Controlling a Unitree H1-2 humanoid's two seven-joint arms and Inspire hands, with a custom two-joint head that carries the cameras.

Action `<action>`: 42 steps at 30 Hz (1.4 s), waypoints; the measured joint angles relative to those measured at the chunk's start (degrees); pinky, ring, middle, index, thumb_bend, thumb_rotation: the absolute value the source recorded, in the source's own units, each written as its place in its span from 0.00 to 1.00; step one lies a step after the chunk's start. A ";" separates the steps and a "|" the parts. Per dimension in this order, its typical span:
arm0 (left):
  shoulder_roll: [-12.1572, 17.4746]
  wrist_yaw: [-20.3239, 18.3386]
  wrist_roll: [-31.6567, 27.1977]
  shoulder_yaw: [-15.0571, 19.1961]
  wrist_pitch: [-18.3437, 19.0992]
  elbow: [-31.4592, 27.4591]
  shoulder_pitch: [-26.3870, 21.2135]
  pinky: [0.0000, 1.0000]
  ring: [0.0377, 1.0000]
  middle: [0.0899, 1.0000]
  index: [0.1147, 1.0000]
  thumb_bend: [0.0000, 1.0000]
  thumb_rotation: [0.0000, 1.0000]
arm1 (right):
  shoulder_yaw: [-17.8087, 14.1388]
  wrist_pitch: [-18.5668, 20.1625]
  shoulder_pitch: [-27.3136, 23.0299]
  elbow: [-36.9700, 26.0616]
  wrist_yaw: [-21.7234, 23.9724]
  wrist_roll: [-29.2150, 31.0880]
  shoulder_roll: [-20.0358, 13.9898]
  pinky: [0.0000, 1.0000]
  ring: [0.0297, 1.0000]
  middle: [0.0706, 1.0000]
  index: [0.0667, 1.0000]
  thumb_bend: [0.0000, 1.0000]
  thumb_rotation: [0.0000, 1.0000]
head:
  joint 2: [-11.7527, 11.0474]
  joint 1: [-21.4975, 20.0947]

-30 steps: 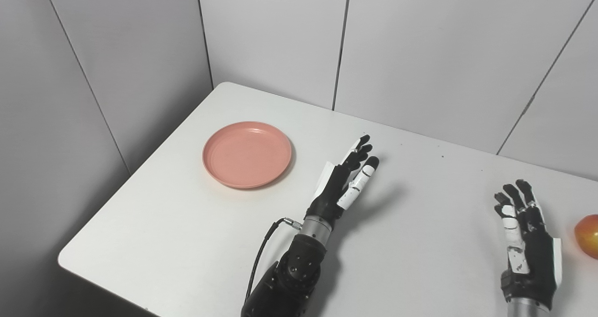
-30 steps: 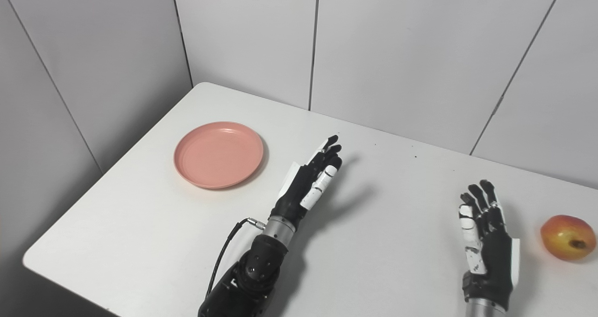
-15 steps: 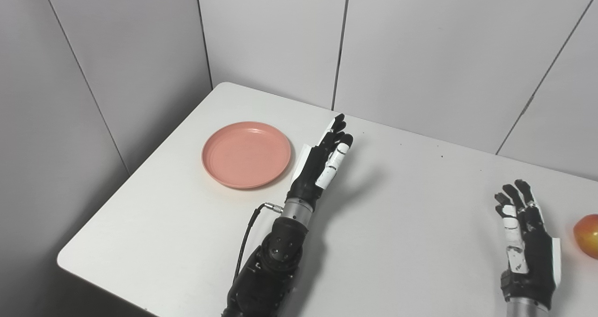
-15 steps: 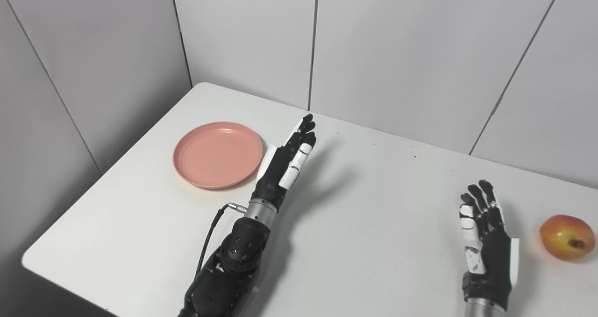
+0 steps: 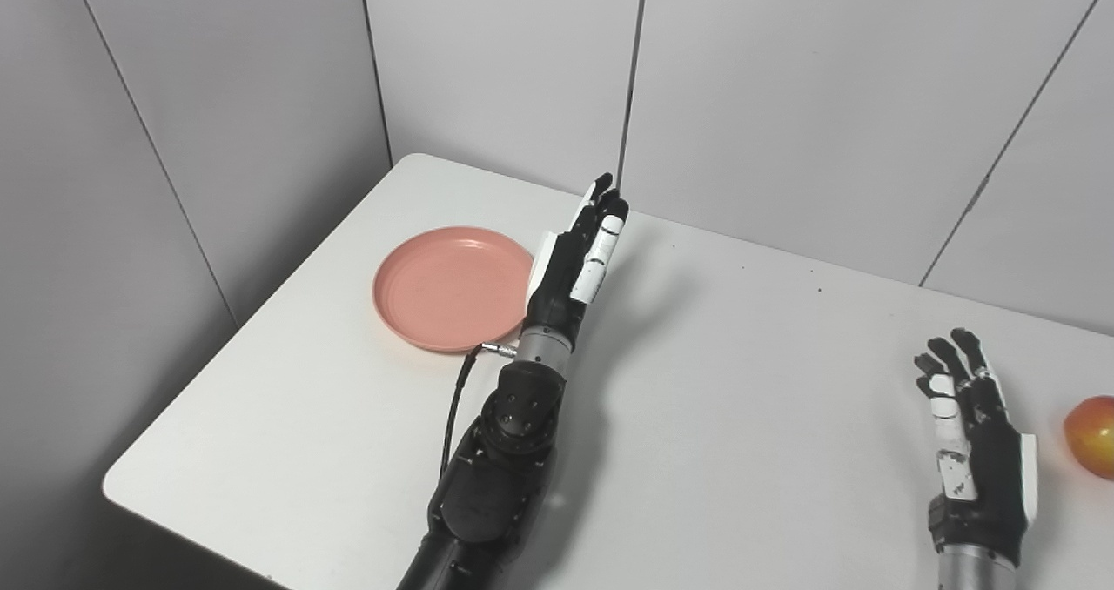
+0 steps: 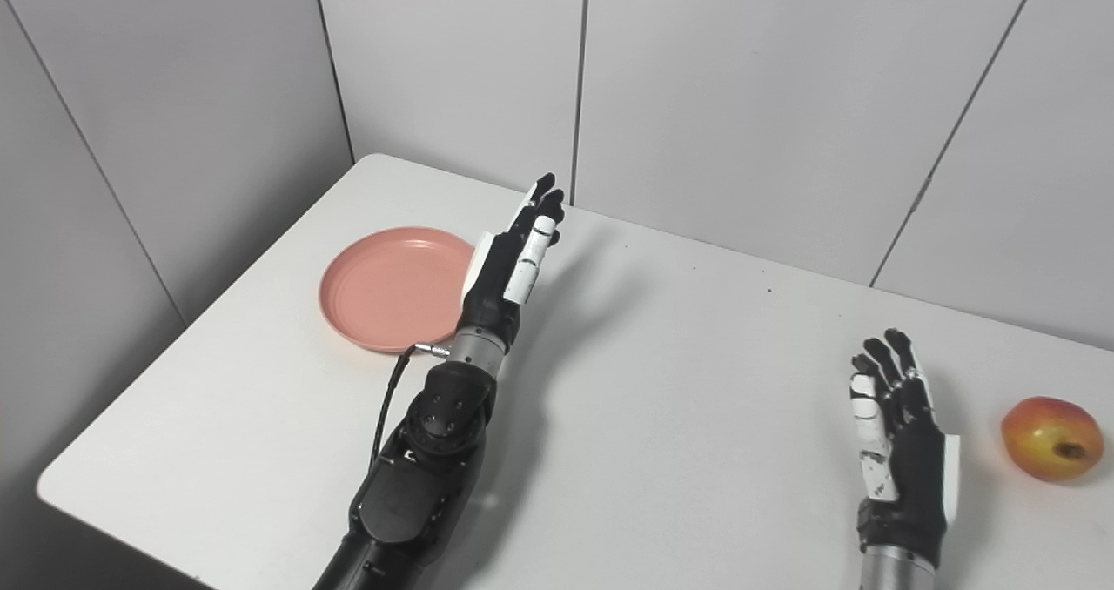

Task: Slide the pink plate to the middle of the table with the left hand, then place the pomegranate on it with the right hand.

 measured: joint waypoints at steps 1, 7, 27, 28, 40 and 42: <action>0.16 -0.01 -0.41 0.18 0.53 0.00 0.00 0.90 0.93 0.95 0.94 0.46 1.00 | -0.01 0.00 0.00 0.00 -0.08 -0.03 0.01 0.86 0.84 0.85 0.87 0.55 0.79 | 0.00 0.00; 2.27 -0.01 -1.38 1.35 1.02 -0.05 -0.08 0.89 0.92 0.94 0.93 0.50 1.00 | -0.10 -0.24 -0.01 0.09 -0.04 0.54 0.02 0.87 0.84 0.85 0.88 0.53 0.77 | -0.53 0.62; 7.62 0.30 -2.23 4.39 2.99 -0.93 -1.35 0.87 0.89 0.90 0.90 0.54 1.00 | -0.19 -1.02 -1.21 1.86 0.28 1.16 -0.07 0.89 0.85 0.86 0.89 0.53 0.79 | -1.49 1.67; 8.01 0.30 -2.34 4.47 2.80 -0.46 -1.35 0.86 0.89 0.90 0.90 0.54 1.00 | -0.17 -1.02 -1.25 1.88 0.24 1.11 -0.07 0.89 0.85 0.86 0.89 0.53 0.79 | -1.49 1.76; 10.26 0.44 -3.41 6.79 1.95 2.37 -1.39 0.85 0.87 0.89 0.88 0.56 1.00 | -0.12 -1.20 -1.30 2.03 0.04 0.54 -0.07 0.88 0.85 0.86 0.89 0.54 0.80 | -1.41 1.76; 10.66 0.66 -3.40 7.12 1.22 2.37 -1.40 0.85 0.87 0.89 0.88 0.57 1.00 | -0.14 -1.21 -1.30 2.05 0.04 0.56 -0.07 0.88 0.85 0.86 0.89 0.54 0.80 | -1.32 1.76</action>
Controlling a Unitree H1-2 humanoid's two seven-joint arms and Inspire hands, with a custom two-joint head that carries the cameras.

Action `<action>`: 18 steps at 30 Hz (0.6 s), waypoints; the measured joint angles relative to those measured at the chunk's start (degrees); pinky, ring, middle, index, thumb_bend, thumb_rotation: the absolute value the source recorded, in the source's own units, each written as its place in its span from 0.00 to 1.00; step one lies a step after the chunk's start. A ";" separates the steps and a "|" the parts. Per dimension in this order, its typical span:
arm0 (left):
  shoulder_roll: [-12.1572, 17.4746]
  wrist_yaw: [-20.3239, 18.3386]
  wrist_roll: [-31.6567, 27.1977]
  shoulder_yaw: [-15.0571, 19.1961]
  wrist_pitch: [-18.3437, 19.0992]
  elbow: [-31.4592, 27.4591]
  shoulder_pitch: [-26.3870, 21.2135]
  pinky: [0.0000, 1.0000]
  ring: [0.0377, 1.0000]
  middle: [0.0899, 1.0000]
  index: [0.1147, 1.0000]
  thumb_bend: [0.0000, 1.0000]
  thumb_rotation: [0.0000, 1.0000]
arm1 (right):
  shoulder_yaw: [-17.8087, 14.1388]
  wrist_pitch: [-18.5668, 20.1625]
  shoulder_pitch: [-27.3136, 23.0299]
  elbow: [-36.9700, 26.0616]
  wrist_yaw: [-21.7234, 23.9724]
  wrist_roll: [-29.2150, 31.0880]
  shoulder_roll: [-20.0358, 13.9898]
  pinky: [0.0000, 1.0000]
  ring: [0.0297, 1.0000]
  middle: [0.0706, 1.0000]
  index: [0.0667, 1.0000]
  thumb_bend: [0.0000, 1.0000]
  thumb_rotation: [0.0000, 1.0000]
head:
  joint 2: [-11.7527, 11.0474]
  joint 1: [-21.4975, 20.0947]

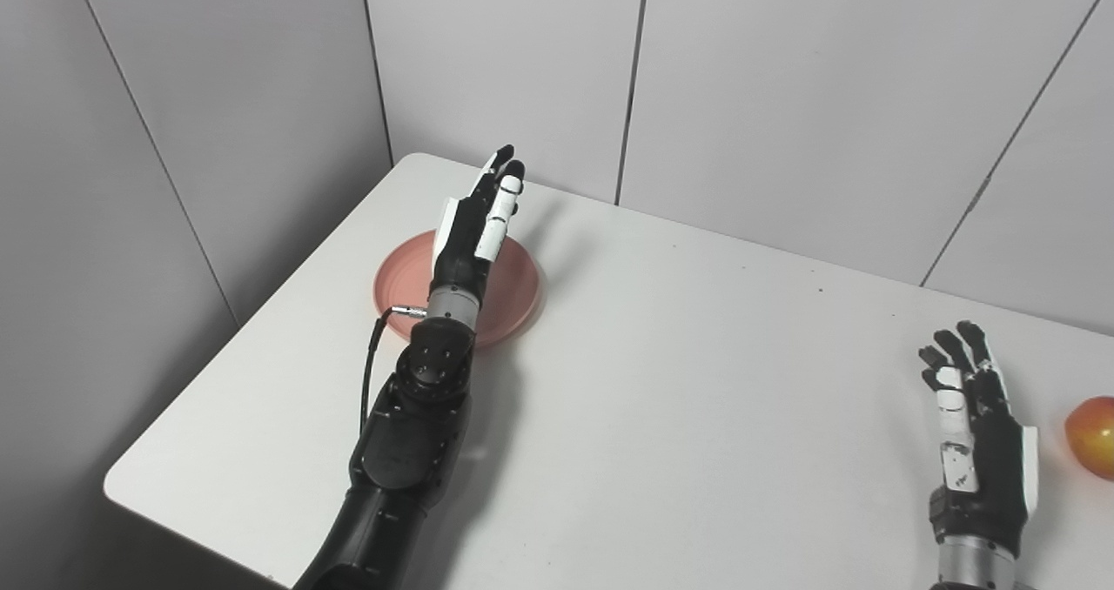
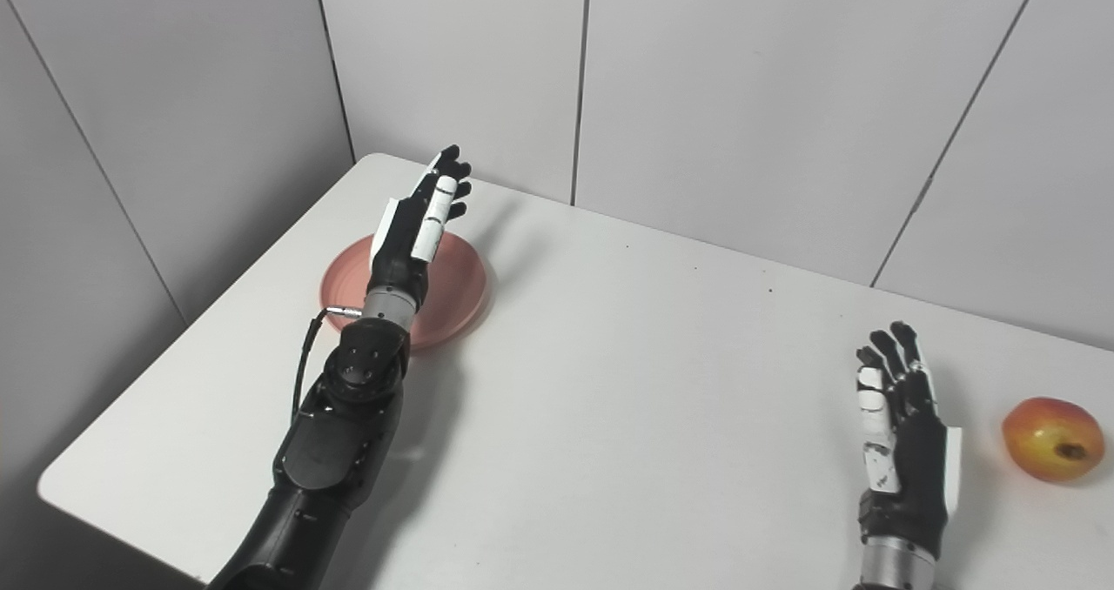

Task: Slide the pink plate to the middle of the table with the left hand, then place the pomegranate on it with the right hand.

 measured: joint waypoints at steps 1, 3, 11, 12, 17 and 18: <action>0.19 0.10 -0.02 0.27 -0.37 0.00 -0.03 0.85 0.87 0.89 0.88 0.57 1.00 | 0.01 -0.02 0.00 0.01 0.00 0.01 0.00 0.88 0.85 0.86 0.89 0.54 0.80 | 0.09 0.09; 0.54 0.27 -0.06 1.06 -0.41 -0.03 -0.16 0.88 0.89 0.89 0.88 0.55 1.00 | 0.02 -0.09 0.00 0.01 0.01 0.02 0.00 0.88 0.84 0.86 0.89 0.52 0.81 | 0.09 0.09; 3.06 0.33 -0.02 2.35 0.29 -0.51 -0.14 0.90 0.90 0.90 0.87 0.55 1.00 | 0.00 -0.11 0.01 -0.03 0.06 0.11 0.01 0.89 0.85 0.87 0.89 0.54 0.81 | 0.09 0.26; 3.30 0.33 -0.01 2.43 0.73 -0.55 -0.12 0.90 0.90 0.89 0.87 0.54 1.00 | 0.00 -0.11 0.01 -0.04 0.06 0.11 0.01 0.90 0.86 0.87 0.89 0.53 0.81 | 0.00 0.26; 4.90 0.32 0.30 2.18 3.05 -0.57 0.35 0.89 0.89 0.88 0.86 0.52 1.00 | -0.01 -0.11 0.02 -0.03 0.04 0.12 0.03 0.89 0.85 0.87 0.89 0.53 0.79 | 0.00 0.44; 5.41 0.32 0.42 2.07 3.24 -0.53 0.46 0.89 0.88 0.87 0.86 0.53 1.00 | -0.03 -0.12 0.02 -0.01 0.04 0.14 0.03 0.88 0.85 0.86 0.89 0.53 0.78 | 0.00 0.44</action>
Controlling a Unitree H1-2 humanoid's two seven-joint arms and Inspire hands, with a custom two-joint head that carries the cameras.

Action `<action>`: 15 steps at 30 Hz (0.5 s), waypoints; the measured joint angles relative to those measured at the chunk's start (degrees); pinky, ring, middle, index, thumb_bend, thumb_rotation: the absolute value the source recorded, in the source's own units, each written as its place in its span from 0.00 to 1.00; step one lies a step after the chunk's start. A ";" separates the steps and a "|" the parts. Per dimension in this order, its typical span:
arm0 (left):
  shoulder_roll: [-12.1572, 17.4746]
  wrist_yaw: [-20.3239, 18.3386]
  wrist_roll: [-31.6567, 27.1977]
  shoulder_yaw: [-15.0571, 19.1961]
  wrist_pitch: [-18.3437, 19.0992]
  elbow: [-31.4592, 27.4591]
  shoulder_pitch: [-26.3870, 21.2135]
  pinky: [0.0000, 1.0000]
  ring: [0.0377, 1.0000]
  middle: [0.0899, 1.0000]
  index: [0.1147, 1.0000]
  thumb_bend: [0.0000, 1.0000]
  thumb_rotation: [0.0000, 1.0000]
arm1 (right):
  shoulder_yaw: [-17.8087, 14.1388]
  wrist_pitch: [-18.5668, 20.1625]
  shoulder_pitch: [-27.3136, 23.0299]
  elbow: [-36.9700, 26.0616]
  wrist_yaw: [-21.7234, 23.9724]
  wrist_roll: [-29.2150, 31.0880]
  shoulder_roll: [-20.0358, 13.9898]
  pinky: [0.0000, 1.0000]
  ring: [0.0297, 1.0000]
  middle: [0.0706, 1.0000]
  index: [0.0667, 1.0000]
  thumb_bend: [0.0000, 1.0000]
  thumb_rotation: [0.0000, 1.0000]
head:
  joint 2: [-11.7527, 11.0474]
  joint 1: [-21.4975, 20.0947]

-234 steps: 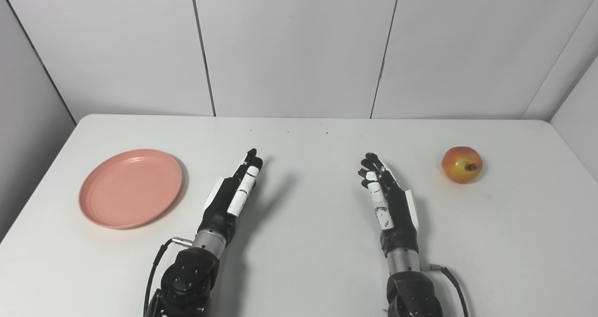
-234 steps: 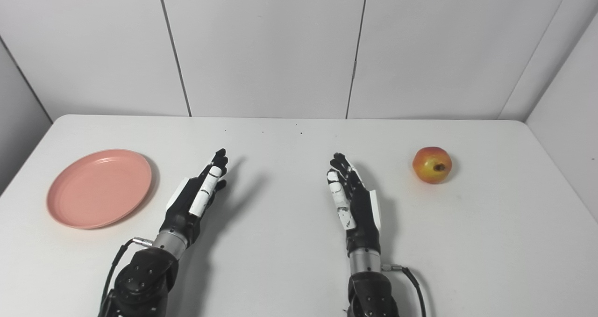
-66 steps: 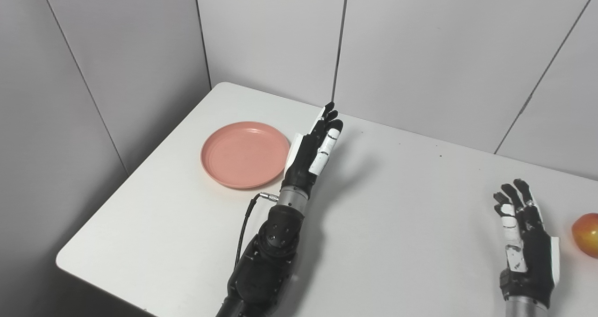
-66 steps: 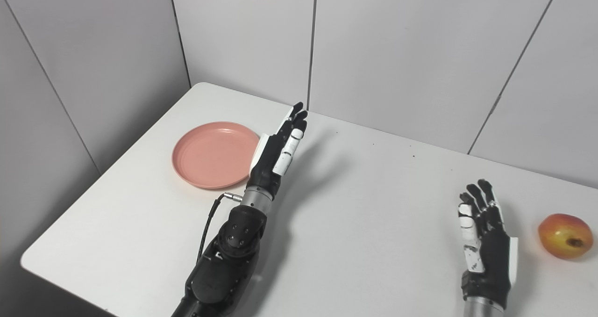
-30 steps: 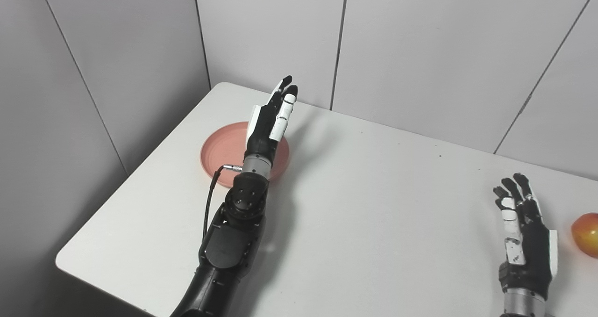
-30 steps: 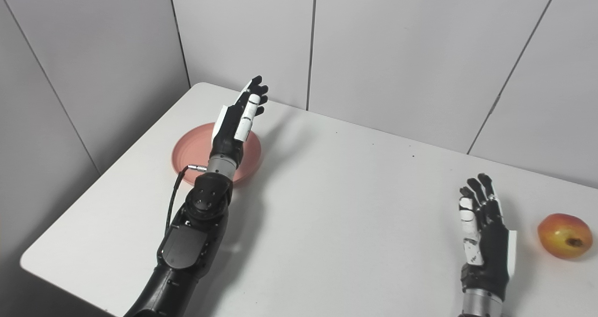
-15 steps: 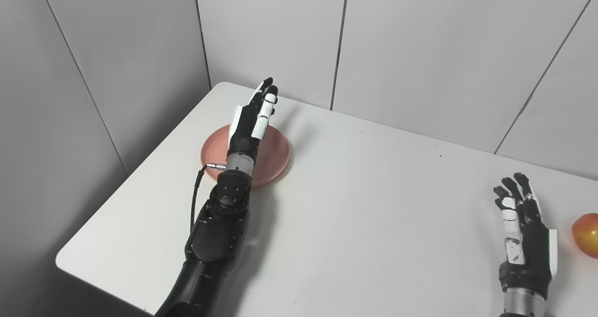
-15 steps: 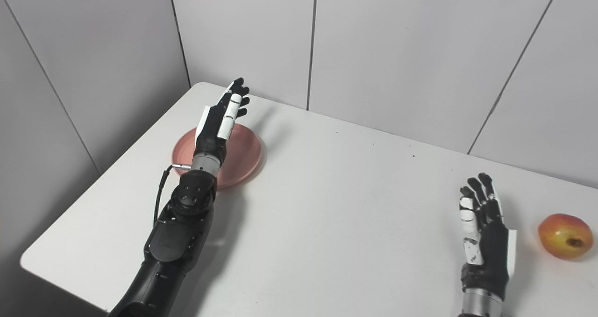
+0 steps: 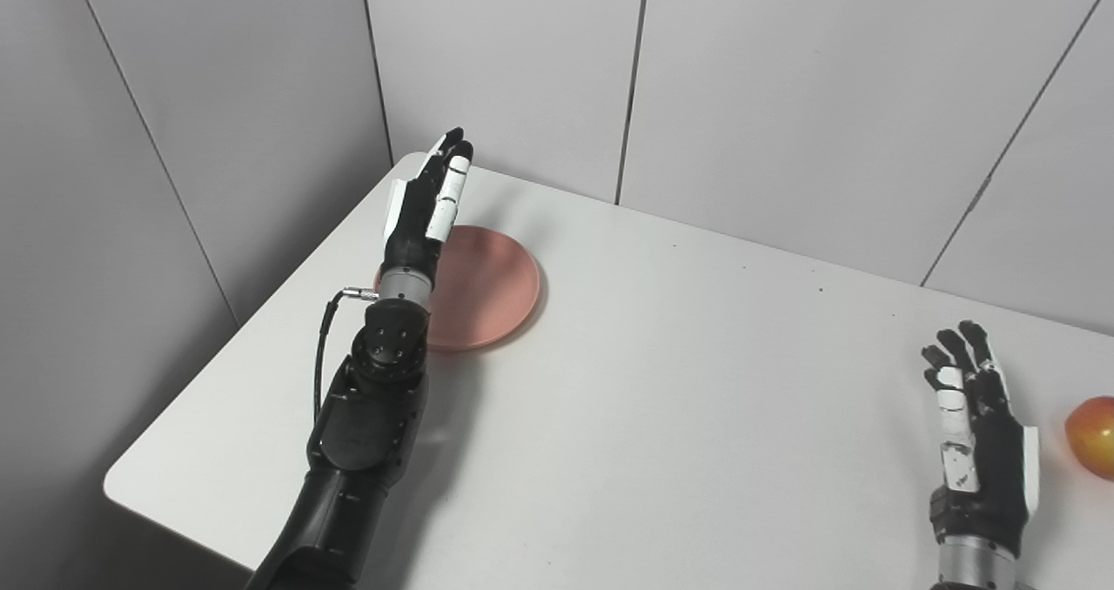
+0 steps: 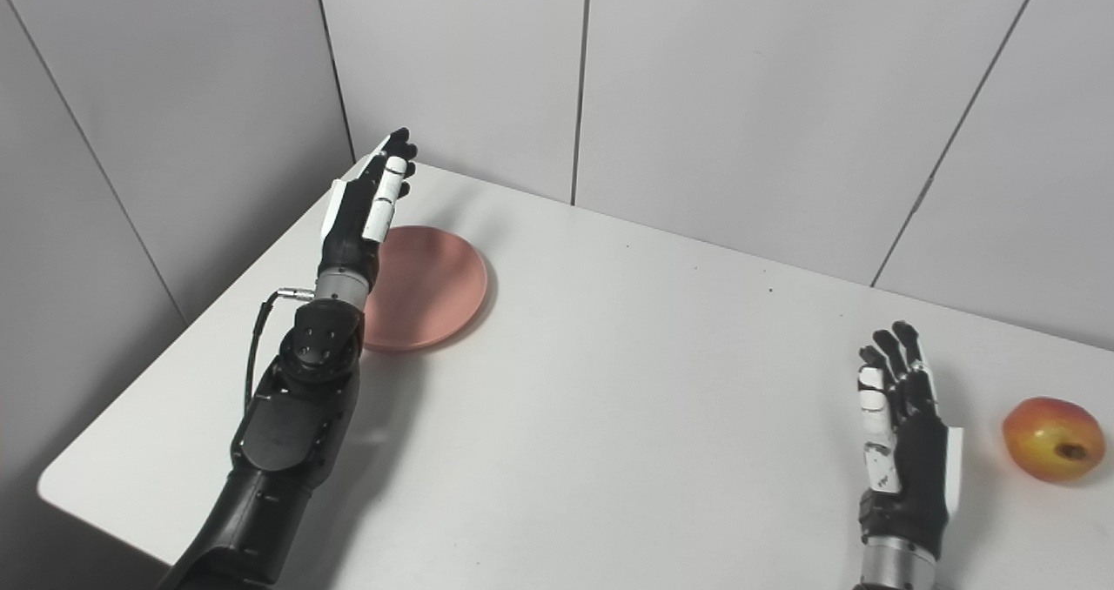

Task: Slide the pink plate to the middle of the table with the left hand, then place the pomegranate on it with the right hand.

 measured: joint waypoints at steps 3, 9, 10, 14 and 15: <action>1.22 0.00 0.56 -0.03 0.51 0.34 0.17 0.90 0.90 0.89 0.88 0.53 1.00 | -0.03 -0.01 0.00 0.01 -0.07 -0.10 -0.02 0.88 0.85 0.87 0.89 0.54 0.82 | 0.09 0.09; 1.80 0.01 0.31 0.47 0.50 0.62 0.46 0.87 0.88 0.88 0.87 0.56 1.00 | 0.01 -0.01 0.04 -0.05 -0.03 -0.11 -0.05 0.88 0.85 0.86 0.89 0.54 0.80 | 0.18 0.26; 1.80 0.02 0.30 0.68 0.50 0.62 0.56 0.86 0.88 0.87 0.86 0.57 1.00 | 0.02 -0.01 0.05 -0.08 -0.03 -0.11 -0.03 0.88 0.85 0.86 0.89 0.54 0.81 | 0.09 0.44; 1.84 0.88 0.24 2.77 0.49 0.62 0.67 0.84 0.86 0.86 0.85 0.59 1.00 | 0.00 0.00 0.06 -0.12 0.00 -0.06 -0.06 0.90 0.85 0.87 0.89 0.55 0.80 | 0.09 0.97; 1.96 1.13 0.24 3.17 0.47 0.64 0.70 0.84 0.86 0.86 0.85 0.60 1.00 | -0.03 0.00 0.05 -0.12 0.03 0.01 -0.07 0.90 0.85 0.87 0.89 0.54 0.80 | 0.17 0.97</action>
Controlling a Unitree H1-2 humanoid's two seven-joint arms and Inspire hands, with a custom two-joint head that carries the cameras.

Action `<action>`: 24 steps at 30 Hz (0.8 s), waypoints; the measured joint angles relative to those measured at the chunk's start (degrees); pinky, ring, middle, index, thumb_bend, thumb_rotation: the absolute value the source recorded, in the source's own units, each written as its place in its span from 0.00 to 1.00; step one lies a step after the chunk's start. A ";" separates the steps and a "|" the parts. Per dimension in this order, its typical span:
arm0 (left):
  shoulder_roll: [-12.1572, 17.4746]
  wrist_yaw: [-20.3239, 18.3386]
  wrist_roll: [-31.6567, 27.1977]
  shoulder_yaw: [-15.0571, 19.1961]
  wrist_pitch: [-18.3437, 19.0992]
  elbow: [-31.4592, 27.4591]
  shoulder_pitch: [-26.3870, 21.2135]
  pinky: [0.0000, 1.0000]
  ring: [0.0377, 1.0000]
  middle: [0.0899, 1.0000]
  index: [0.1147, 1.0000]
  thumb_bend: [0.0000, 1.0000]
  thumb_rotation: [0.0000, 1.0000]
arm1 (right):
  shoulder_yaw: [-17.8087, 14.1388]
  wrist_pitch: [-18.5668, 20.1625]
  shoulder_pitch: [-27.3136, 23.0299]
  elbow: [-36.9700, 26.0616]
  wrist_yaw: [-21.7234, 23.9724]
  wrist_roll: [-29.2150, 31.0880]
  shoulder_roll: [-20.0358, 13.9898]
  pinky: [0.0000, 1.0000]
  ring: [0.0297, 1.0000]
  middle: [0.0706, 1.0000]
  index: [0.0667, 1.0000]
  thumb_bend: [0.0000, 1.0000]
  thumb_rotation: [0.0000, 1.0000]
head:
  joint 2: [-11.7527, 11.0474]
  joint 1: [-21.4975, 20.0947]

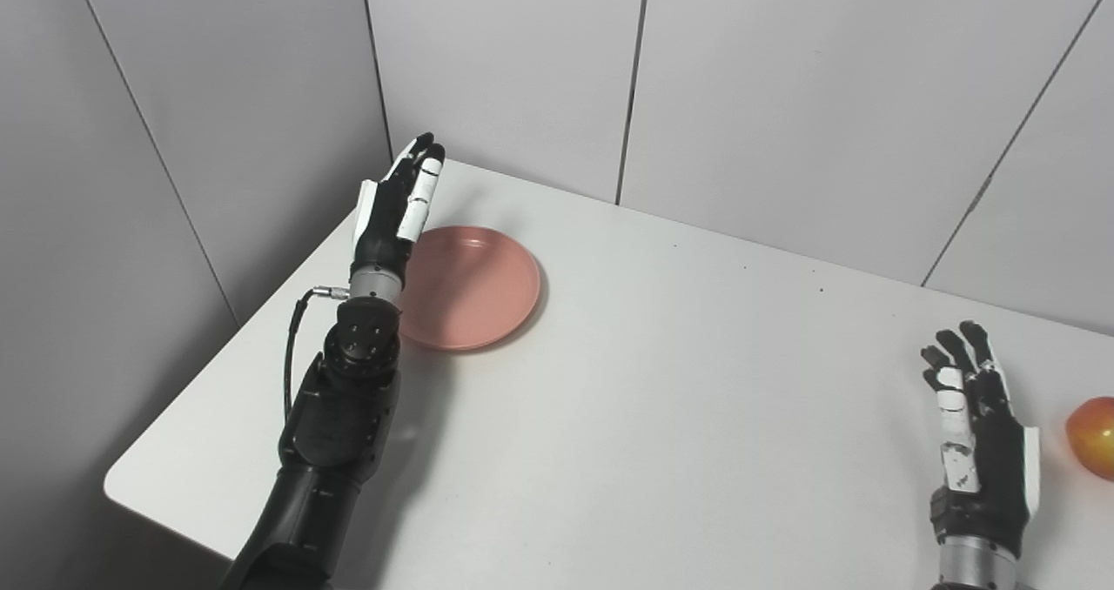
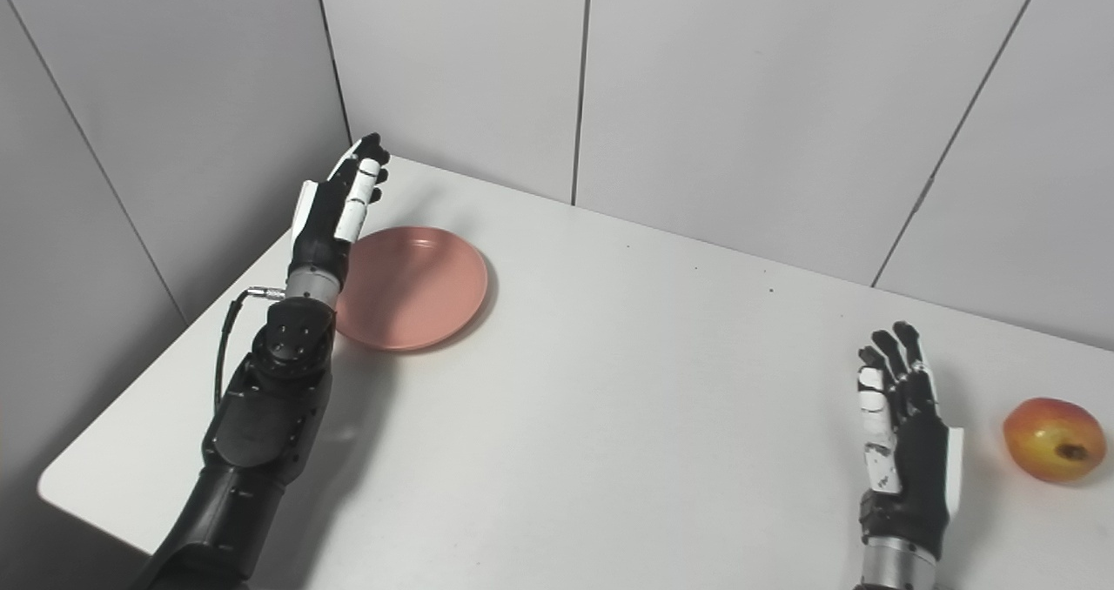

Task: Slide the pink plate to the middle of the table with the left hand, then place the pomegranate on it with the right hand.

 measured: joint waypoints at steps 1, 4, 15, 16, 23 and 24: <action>0.35 0.09 0.01 0.18 -0.01 0.15 0.05 0.83 0.86 0.86 0.85 0.61 1.00 | -0.03 0.00 0.00 0.01 0.00 0.03 -0.01 0.89 0.85 0.86 0.89 0.52 0.80 | 0.09 0.09; 1.80 0.08 0.16 0.04 -0.01 0.35 0.54 0.83 0.86 0.87 0.86 0.62 1.00 | 0.12 -0.01 -0.01 0.03 -0.02 -0.20 -0.15 0.88 0.85 0.86 0.89 0.51 0.82 | 0.09 0.09; 4.33 0.07 0.19 0.06 -0.01 1.34 1.60 0.83 0.86 0.86 0.84 0.58 1.00 | 0.06 0.00 -0.03 -0.02 0.03 -0.05 -0.15 0.89 0.84 0.86 0.89 0.52 0.81 | 0.18 0.70; 4.37 0.07 0.07 0.19 -0.02 1.83 1.60 0.82 0.85 0.86 0.84 0.58 1.00 | 0.08 0.00 -0.03 -0.02 0.02 -0.06 -0.16 0.90 0.85 0.86 0.89 0.52 0.82 | 0.18 0.70; 4.37 0.07 -1.14 0.73 -0.44 4.13 1.70 0.82 0.84 0.86 0.84 0.59 1.00 | 0.07 0.00 -0.04 -0.04 0.03 -0.09 -0.17 0.89 0.84 0.86 0.89 0.52 0.81 | 0.44 0.97; 4.40 0.06 -1.28 0.73 -0.52 4.58 1.70 0.82 0.84 0.85 0.85 0.59 1.00 | 0.07 0.00 -0.04 -0.03 0.03 -0.10 -0.17 0.89 0.85 0.86 0.89 0.52 0.81 | 0.44 0.97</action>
